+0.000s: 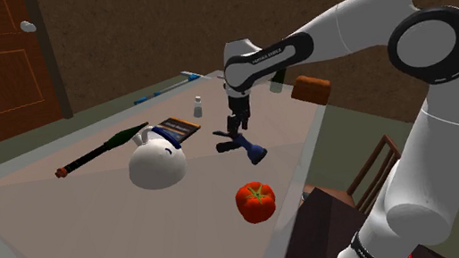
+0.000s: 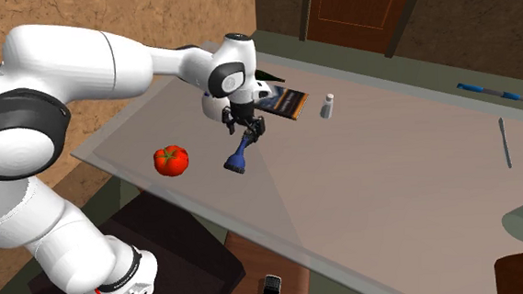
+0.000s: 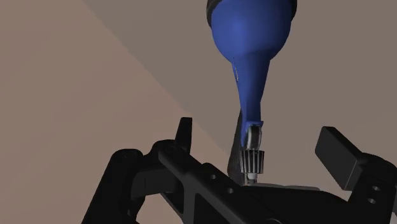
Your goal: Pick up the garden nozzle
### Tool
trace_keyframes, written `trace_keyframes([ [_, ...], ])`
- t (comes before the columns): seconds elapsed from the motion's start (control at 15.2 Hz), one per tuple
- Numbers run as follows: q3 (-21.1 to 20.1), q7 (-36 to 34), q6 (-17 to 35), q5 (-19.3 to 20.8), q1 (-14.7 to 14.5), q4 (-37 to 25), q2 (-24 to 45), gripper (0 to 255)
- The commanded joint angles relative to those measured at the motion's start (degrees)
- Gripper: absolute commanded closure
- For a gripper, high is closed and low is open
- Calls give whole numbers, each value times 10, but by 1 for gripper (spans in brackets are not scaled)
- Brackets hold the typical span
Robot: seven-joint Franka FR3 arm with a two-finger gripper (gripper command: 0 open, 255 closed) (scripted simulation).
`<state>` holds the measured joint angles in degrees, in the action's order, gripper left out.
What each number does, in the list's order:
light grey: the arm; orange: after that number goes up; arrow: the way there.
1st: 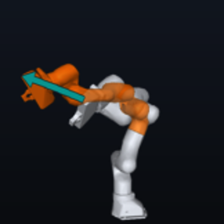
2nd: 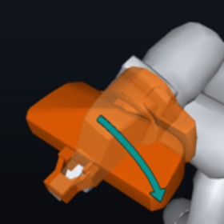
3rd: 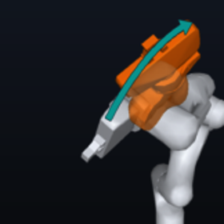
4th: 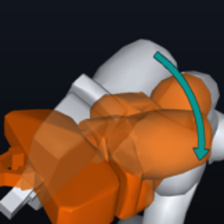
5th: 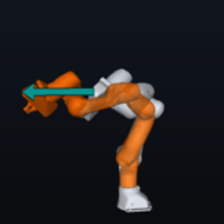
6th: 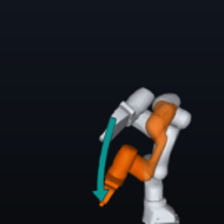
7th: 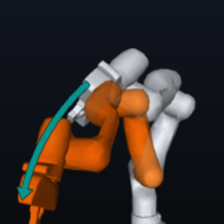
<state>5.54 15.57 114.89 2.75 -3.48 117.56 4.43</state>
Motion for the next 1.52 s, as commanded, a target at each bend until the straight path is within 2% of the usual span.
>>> trace_keyframes([
  [0.0, 0, 0, 14, 0, 0, 7, 7, 0],
  [0.2, 0, 0, 26, -1, 0, 13, 12, 0],
  [0.26, 0, 0, 26, -1, 0, 13, 13, 255],
  [0.86, 0, 0, 26, -1, 0, 13, 12, 255],
  [1.45, 0, 1, -40, 1, -1, -25, -15, 255],
])
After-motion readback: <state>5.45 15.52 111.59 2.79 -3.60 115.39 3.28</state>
